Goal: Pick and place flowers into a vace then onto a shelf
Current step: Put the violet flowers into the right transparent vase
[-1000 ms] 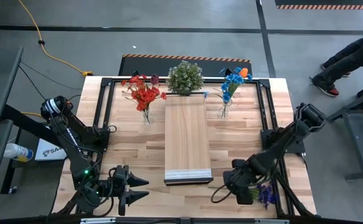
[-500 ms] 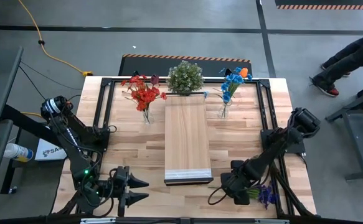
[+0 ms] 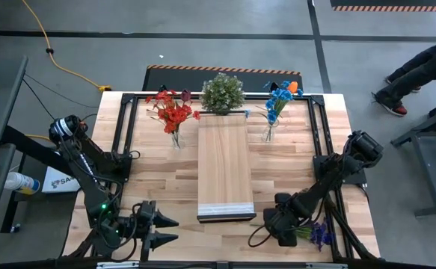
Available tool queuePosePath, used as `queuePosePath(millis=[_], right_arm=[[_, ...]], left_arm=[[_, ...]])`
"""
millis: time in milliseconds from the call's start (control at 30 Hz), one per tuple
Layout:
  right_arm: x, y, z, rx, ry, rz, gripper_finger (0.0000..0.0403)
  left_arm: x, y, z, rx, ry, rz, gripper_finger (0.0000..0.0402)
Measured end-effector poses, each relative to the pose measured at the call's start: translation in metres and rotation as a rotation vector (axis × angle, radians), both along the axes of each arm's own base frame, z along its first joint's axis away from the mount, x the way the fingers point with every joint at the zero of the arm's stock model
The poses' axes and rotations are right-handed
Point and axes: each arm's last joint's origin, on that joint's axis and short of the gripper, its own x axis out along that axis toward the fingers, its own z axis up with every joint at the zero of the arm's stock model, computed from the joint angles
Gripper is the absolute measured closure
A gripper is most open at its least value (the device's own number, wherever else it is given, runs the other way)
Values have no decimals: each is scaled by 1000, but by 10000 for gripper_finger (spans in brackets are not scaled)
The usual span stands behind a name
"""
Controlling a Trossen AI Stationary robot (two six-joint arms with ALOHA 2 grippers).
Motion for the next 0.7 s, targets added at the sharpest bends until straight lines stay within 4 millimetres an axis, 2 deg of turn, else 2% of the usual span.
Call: queuePosePath(millis=[300, 700], right_arm=[[-15, -4, -25, 14, 33, -66, 208], [-25, -1, -32, 1, 27, -104, 215]], left_arm=[[0, 0, 0, 0, 1, -4, 151], [0, 0, 0, 1, 1, -4, 151]])
